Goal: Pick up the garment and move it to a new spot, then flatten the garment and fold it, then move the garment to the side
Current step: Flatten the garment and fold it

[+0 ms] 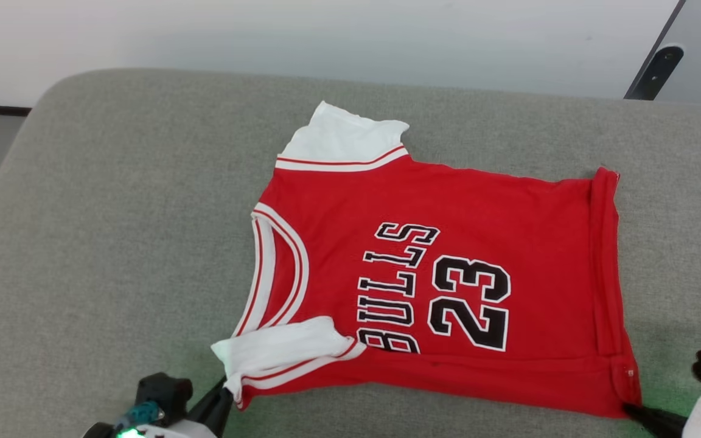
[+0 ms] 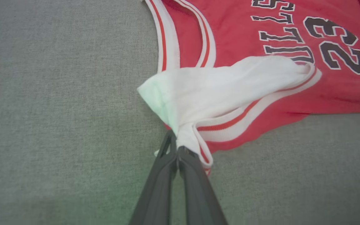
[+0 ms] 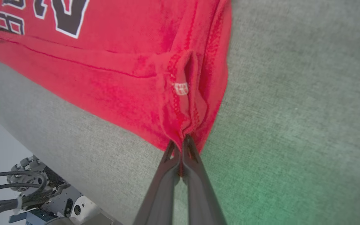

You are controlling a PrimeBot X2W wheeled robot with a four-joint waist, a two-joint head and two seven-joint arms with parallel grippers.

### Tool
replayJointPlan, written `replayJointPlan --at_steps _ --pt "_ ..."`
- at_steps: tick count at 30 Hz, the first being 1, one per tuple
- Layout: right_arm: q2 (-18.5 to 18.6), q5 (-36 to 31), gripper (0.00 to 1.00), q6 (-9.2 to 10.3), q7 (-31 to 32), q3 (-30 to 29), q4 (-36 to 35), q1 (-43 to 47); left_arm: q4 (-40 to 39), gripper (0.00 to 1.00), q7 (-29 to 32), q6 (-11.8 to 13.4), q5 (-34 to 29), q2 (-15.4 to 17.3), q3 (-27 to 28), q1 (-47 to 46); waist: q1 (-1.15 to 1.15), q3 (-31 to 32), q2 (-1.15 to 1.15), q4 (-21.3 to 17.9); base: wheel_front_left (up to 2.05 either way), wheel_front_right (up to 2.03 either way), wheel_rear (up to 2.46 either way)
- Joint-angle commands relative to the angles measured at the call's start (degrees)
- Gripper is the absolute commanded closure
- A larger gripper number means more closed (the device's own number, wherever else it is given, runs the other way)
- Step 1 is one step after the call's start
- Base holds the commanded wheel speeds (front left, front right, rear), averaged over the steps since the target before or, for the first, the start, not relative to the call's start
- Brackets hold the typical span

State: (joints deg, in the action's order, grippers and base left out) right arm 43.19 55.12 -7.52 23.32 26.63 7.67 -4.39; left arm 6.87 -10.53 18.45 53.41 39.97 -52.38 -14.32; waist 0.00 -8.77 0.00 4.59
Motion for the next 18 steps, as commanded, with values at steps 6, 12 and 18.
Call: replayJointPlan --at_steps 6,12,18 --pt "-0.07 -3.15 1.00 0.07 2.47 -6.05 -1.32 -1.24 -5.23 1.00 3.23 2.33 -1.99 5.14 0.71 -2.46 0.00 -0.84 0.00 -0.38 0.00 0.00 0.00" --pt "-2.47 -7.12 1.00 0.07 7.56 -8.30 -0.54 -6.08 -6.79 1.00 7.02 1.50 -3.40 6.97 1.29 -8.01 0.00 -1.34 0.00 -1.42 0.00 0.00 0.00" --pt "-5.56 -11.49 1.00 0.08 11.81 -7.98 2.78 -12.39 -1.97 1.00 9.58 -1.36 -3.32 5.85 1.20 -12.78 0.00 -2.71 0.00 -2.86 0.00 0.00 0.00"
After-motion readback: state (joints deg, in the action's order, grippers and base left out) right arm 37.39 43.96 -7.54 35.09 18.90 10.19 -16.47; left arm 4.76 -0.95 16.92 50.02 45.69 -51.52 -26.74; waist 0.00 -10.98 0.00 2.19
